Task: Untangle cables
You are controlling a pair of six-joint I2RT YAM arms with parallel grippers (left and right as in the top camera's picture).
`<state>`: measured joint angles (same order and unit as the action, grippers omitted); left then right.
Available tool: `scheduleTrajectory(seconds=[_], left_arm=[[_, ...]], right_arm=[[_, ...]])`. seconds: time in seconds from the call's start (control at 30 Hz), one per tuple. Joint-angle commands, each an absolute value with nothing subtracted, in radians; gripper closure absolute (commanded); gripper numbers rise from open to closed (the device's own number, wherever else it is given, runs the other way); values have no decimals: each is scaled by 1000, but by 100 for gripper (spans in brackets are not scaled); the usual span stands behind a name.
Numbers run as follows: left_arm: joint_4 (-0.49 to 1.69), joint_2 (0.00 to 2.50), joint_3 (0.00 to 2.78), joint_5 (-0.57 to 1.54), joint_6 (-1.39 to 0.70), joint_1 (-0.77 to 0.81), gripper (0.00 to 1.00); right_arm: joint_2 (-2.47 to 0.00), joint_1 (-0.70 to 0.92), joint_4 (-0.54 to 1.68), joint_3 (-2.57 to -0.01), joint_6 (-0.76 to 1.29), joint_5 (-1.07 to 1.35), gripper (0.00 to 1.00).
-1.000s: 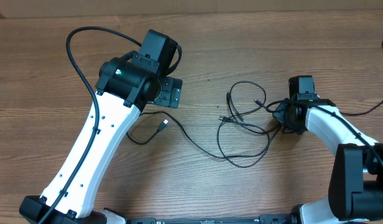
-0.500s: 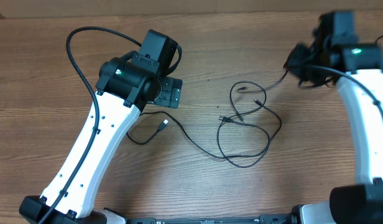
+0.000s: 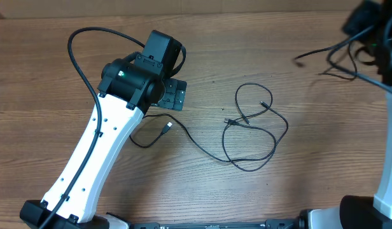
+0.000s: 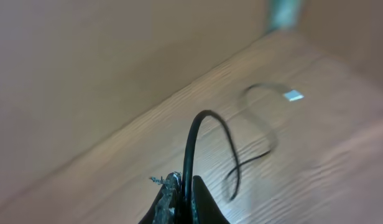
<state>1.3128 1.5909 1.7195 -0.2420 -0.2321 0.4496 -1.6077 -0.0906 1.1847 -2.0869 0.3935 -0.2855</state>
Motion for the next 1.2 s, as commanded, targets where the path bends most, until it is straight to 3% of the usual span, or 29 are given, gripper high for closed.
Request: scheduleTrajectory(seconds=[0.0,0.27,0.6,0.63,0.67,0.7,0.8,0.83,1.17], left_arm=[[1311,1595,1729,-238,-224,445,0],[1311,1595,1729,-238,-224,445,0],[1311,1595,1729,-238,-224,445,0],[1311,1595,1729,-238,-224,445,0],[1311,1595,1729,-238,-224,445,0],[1311,1595,1729,-238,-224,445,0],[1311,1595,1729,-238,-224,445,0],[1311,1595,1729,-238,-224,445,0],[1311,1595,1729,-238,-224,445,0]], right_arm=[[-1620,-220,1149,-2101,384,-414,96],[-1746,-503,1029,-2100,384,-413,96],[-1889,-654,988,-2098,385,-282,96],[-1898,-659,989,-2098,384,-278,92],[-1903,-661,989,-2098,384,-273,81],[-1908,-662,993,-2098,384,-258,55],[-1914,-662,1000,-2098,384,-197,5],[-1914,-662,1000,-2098,384,-175,0],[-1914,-662,1048,-2098,384,5,0]])
